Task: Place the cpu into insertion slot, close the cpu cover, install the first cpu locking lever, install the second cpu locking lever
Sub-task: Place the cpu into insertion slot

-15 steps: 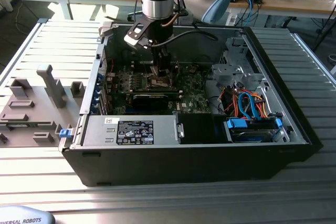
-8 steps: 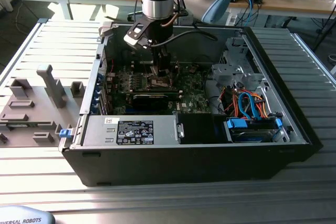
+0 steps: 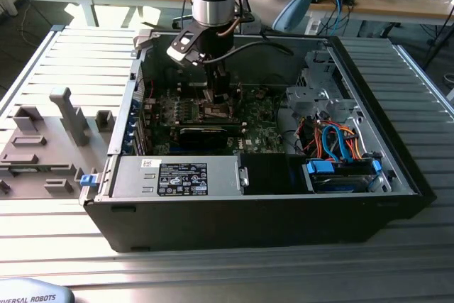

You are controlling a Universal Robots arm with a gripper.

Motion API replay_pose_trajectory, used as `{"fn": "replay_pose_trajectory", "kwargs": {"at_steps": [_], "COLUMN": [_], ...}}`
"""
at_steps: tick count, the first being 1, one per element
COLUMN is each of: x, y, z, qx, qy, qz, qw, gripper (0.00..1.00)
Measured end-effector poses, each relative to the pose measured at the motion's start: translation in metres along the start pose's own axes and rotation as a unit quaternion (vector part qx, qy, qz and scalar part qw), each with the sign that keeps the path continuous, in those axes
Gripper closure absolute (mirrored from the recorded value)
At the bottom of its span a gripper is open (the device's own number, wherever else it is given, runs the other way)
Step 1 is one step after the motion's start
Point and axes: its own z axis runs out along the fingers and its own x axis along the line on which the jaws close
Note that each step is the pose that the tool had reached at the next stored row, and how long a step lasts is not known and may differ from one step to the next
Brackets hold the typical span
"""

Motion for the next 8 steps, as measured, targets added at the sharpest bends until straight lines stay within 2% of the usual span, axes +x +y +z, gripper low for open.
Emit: {"fn": "replay_pose_trajectory", "kwargs": {"at_steps": [8], "x": [0.0000], "y": [0.0000], "z": [0.0001], "qx": [0.0004], "qy": [-0.0002], "qz": [0.006], "qw": [1.0000], "gripper": [0.46]}}
